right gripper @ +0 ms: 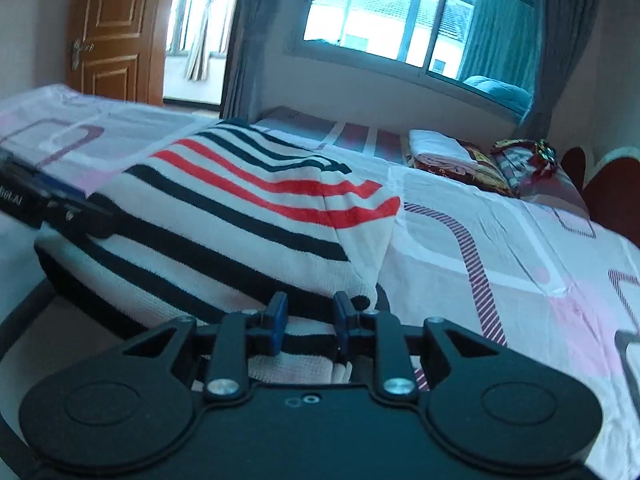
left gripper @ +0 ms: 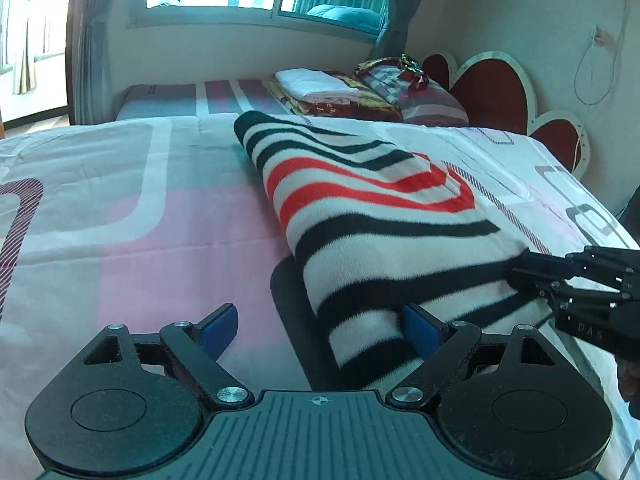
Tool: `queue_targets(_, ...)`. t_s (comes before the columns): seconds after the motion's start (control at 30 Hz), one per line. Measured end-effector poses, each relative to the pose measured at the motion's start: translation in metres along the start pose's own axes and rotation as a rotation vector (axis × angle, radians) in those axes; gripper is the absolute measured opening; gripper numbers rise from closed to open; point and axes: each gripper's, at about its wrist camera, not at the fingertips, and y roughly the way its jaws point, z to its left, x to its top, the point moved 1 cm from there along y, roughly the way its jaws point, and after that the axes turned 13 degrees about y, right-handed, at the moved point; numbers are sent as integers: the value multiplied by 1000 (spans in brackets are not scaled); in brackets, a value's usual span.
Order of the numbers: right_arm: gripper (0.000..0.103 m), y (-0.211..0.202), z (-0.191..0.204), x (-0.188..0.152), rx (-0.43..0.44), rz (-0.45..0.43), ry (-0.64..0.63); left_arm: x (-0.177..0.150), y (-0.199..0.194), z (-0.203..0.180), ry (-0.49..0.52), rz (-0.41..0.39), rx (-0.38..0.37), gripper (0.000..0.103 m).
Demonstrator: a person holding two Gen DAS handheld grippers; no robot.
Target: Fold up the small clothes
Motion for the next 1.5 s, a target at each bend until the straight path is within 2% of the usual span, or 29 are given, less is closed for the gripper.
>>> queue_targets(0.1,26,-4,-3,-5,-14,14,11,-11,-3,0,-19,9,-8,88)
queue_targets(0.13,30,-4,-4,-8,-19,29,19,-14,-4,1,-21,12,-11,88)
queue_targets(0.17,38,-4,-9,-12,-21,44,49,-15,-4,2,-21,14,-15,88)
queue_targets(0.27,42,-10,-41,-6,69,79,317,-6,-18,9,-4,-31,-21,88)
queue_targets(0.3,43,-15,-52,-2,105,65,402,-2,-21,12,-2,-54,-29,88)
queue_targets(0.4,55,-19,-87,11,214,39,634,15,-14,29,-39,-63,-114,88)
queue_targets(0.47,67,-8,-107,20,265,57,735,24,2,42,-109,-32,-208,88)
queue_targets(0.57,72,21,-129,31,333,145,822,29,26,58,-225,23,-323,88)
queue_targets(0.7,73,61,-158,23,429,266,986,28,50,59,-268,95,-368,88)
queue_targets(0.8,72,76,-158,24,436,320,950,25,64,57,-281,128,-387,86)
queue_targets(0.97,71,88,-145,28,483,386,865,27,75,57,-299,119,-421,85)
queue_targets(1.13,70,87,-139,31,477,384,831,34,85,59,-312,122,-432,85)
queue_targets(1.27,70,97,-138,33,509,380,859,43,92,55,-303,126,-419,85)
queue_targets(1.4,70,96,-131,40,509,396,783,44,92,56,-287,128,-423,85)
queue_targets(1.47,61,93,-132,42,499,405,751,43,92,59,-287,127,-431,83)
queue_targets(1.5,59,93,-134,42,496,406,746,43,92,60,-286,127,-432,83)
